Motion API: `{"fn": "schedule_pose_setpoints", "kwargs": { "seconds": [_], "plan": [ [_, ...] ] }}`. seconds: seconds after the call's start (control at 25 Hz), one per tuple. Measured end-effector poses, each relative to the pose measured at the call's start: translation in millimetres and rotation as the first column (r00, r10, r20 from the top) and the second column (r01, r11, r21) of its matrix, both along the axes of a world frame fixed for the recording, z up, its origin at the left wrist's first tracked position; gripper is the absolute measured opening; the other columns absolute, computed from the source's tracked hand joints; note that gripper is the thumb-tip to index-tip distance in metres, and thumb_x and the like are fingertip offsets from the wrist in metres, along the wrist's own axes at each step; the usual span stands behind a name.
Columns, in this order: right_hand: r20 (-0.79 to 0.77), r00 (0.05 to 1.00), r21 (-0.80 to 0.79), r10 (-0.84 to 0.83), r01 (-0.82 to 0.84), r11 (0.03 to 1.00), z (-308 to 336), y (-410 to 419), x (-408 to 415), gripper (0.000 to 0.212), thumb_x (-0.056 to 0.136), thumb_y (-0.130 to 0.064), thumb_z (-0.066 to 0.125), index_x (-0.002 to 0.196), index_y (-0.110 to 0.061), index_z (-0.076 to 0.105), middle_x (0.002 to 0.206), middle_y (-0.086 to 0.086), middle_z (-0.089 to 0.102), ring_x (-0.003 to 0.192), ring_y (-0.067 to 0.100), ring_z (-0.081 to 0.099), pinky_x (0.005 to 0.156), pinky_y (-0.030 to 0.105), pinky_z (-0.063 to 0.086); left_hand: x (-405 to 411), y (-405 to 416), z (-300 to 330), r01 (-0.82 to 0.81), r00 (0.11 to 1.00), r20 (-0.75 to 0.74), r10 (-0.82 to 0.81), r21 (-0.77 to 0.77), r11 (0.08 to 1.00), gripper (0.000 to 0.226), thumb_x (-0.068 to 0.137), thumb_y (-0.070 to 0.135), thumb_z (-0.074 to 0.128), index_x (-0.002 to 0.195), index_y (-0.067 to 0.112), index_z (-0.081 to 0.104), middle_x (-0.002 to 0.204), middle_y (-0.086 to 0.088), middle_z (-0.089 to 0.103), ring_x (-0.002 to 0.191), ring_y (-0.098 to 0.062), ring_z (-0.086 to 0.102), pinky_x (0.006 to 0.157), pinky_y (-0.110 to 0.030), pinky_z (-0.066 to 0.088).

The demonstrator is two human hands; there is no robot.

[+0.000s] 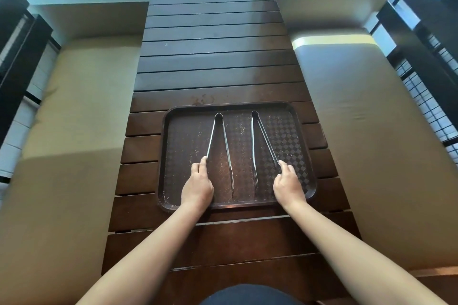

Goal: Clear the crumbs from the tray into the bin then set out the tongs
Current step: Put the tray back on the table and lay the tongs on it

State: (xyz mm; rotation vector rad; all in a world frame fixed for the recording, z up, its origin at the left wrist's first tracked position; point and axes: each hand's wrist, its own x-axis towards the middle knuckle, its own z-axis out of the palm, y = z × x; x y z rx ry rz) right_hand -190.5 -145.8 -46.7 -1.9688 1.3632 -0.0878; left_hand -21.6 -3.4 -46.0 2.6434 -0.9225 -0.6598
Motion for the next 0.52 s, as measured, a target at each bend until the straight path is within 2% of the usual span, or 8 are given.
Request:
{"fn": "schedule_pose_setpoints", "kwargs": {
  "seconds": [0.24, 0.52],
  "plan": [
    [-0.008, 1.0, -0.009, -0.02, 0.02, 1.0, -1.7, 6.8, -1.4, 0.043, 0.096, -0.009, 0.032, 0.139, -0.009, 0.038, 0.136, 0.009, 0.042, 0.114, 0.029, 0.051, 0.094, 0.038, 0.043, -4.6, -3.2, -0.4, 0.013, 1.0, -0.004, -0.013, -0.008, 1.0, 0.059, 0.092, 0.004, 0.035, 0.148, 0.013, 0.019, 0.137, -0.012, 0.034, 0.09, -0.038, 0.06, 0.075, -0.04, 0.049],
    [-0.001, 0.999, -0.007, -0.043, 0.043, 0.999, 0.3, 8.3, -0.7, 0.043, 0.095, -0.007, 0.033, 0.138, -0.009, 0.039, 0.135, 0.01, 0.043, 0.115, 0.029, 0.051, 0.094, 0.036, 0.04, -6.0, -3.3, 5.8, -0.004, 1.0, -0.003, 0.004, 0.016, 1.0, 0.06, 0.091, 0.003, 0.034, 0.148, 0.016, 0.019, 0.139, -0.01, 0.033, 0.092, -0.038, 0.059, 0.071, -0.038, 0.042]
  ]
}}
